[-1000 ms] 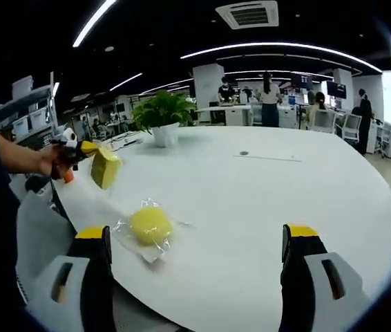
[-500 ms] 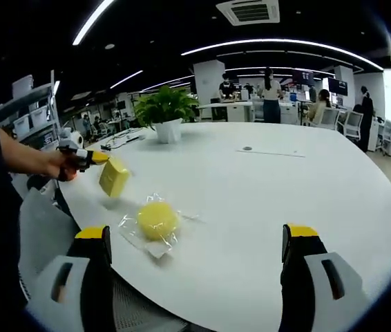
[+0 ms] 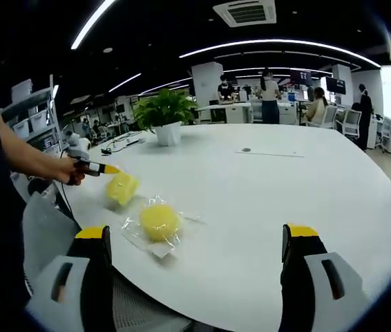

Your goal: Compare the silicone blocks by pressing each to a similar depth, holding the contact briefly, and releasing to observe deformation and rebound differences across the visible hardness samples.

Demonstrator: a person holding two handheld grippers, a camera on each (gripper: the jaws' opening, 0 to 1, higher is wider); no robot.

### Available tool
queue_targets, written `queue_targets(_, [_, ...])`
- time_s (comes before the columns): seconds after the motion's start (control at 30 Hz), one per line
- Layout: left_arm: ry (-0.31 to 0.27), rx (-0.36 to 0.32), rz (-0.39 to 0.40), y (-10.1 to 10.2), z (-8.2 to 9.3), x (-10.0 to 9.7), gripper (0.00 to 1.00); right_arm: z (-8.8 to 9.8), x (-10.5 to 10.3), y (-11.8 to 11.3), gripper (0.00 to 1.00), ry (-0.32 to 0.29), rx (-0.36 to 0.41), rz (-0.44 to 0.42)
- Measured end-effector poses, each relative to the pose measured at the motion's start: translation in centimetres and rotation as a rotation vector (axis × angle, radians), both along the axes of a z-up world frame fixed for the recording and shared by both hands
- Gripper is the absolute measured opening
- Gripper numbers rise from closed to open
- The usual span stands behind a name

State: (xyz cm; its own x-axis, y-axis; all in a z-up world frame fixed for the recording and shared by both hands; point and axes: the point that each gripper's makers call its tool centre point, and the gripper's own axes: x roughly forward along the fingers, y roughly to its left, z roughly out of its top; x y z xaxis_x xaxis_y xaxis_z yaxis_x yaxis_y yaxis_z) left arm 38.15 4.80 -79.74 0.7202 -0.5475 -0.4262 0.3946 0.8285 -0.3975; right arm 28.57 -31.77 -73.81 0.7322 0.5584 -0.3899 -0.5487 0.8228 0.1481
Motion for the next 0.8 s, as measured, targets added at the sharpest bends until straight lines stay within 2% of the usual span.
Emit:
queue_targets(0.13, [-0.017, 0.069, 0.002, 0.4, -0.9, 0.2, 0.00, -0.1, 0.1, -0.4, 0.96, 0.013, 0.006, -0.009])
queue_targets(0.23, [0.017, 0.030, 0.009, 0.0, -1.3, 0.3, 0.00, 0.0, 0.2, -0.5, 0.96, 0.010, 0.010, -0.014])
queue_targets(0.3, [0.023, 0.043, 0.006, -0.2, -1.7, 0.4, 0.00, 0.1, 0.2, -0.5, 0.96, 0.008, 0.021, -0.020])
queue_targets(0.47, [0.061, 0.006, 0.032, -0.2, -2.2, 0.7, 0.00, -0.2, 0.2, -0.5, 0.96, 0.017, 0.021, -0.026])
queue_targets(0.8, [0.074, 0.054, 0.023, -0.3, -3.2, 0.4, 0.00, -0.2, -0.1, -0.6, 0.96, 0.026, 0.028, -0.033])
